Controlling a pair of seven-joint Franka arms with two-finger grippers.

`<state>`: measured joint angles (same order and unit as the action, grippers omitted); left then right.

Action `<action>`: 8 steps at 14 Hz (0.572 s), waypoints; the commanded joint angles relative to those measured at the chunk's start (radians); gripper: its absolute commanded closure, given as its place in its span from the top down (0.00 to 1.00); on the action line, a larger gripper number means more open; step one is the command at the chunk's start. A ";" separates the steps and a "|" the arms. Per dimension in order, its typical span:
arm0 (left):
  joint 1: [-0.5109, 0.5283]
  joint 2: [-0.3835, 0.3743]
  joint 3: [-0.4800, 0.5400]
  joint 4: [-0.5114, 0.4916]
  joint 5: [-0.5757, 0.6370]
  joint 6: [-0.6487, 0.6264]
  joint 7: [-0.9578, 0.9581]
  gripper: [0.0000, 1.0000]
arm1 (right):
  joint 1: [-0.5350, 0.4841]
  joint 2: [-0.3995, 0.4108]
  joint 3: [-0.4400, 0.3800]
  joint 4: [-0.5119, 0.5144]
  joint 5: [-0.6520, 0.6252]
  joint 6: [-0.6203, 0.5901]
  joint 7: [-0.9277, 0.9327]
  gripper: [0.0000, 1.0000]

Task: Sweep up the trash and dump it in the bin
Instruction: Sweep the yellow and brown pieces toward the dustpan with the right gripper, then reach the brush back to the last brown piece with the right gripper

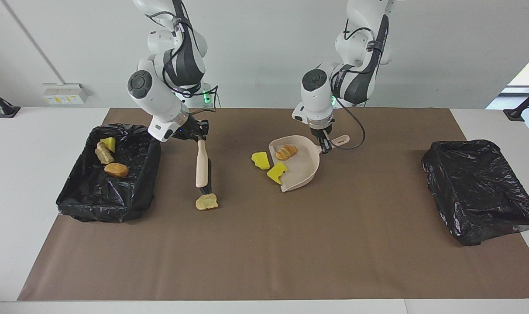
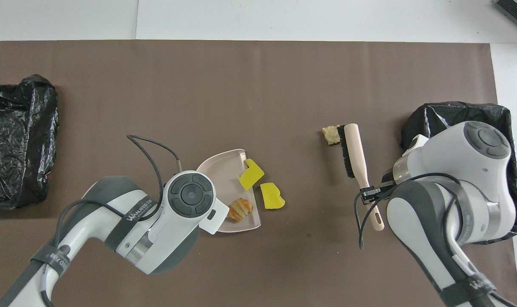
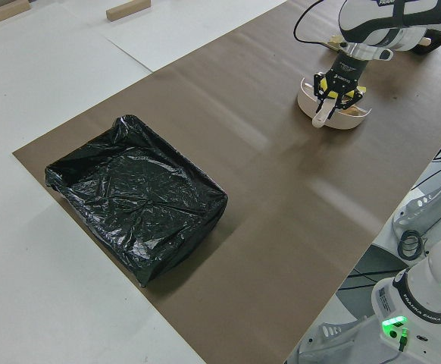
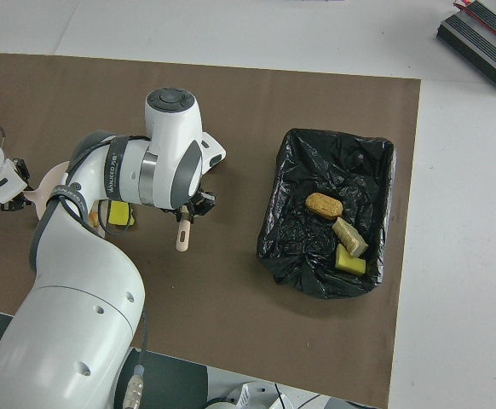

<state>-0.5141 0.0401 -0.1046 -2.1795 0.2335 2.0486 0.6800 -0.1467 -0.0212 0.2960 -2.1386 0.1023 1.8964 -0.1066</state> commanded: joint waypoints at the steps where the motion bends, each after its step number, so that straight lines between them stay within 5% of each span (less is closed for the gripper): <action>1: 0.019 -0.031 -0.003 -0.039 0.023 0.028 0.000 0.00 | -0.010 0.120 0.009 0.147 -0.218 -0.007 -0.021 0.00; 5: 0.019 -0.029 -0.003 -0.039 0.023 0.032 0.000 0.00 | 0.012 0.228 0.011 0.197 -0.440 0.029 0.008 0.00; 8: 0.019 -0.029 -0.003 -0.039 0.023 0.032 0.000 0.00 | 0.045 0.227 0.018 0.155 -0.382 0.000 0.038 0.00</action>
<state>-0.5056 0.0401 -0.1049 -2.1800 0.2335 2.0500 0.6801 -0.1242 0.2152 0.3003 -1.9686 -0.2971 1.9148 -0.0943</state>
